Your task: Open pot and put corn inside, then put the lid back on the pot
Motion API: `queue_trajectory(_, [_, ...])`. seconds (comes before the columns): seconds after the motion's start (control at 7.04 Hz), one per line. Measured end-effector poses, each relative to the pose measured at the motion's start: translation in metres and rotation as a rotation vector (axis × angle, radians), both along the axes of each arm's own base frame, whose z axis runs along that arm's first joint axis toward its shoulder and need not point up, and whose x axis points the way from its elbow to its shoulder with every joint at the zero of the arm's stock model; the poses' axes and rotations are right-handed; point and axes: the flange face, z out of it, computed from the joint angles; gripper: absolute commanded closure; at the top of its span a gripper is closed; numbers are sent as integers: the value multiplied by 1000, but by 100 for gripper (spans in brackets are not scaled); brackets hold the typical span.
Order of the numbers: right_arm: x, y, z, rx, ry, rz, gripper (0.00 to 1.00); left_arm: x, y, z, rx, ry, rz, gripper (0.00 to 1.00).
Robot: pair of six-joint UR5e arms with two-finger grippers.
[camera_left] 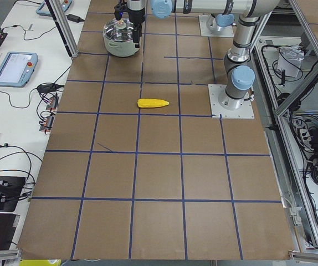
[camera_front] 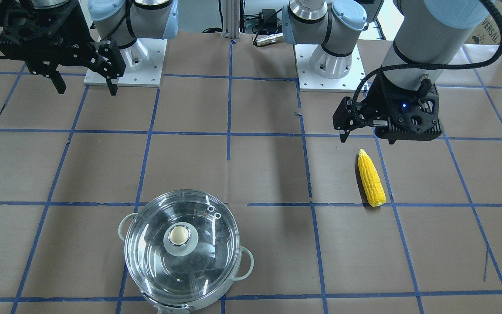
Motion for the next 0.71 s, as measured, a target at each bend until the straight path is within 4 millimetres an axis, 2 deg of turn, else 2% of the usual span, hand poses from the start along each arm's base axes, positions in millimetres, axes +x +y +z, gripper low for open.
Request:
queue_trajectory(0.43, [0, 0, 1, -2, -5, -2, 0, -2, 0, 3, -6, 1, -2, 0])
queue_trajectory(0.71, [7, -11, 3, -16, -29, 3, 1, -5, 8, 11, -4, 1, -10, 0])
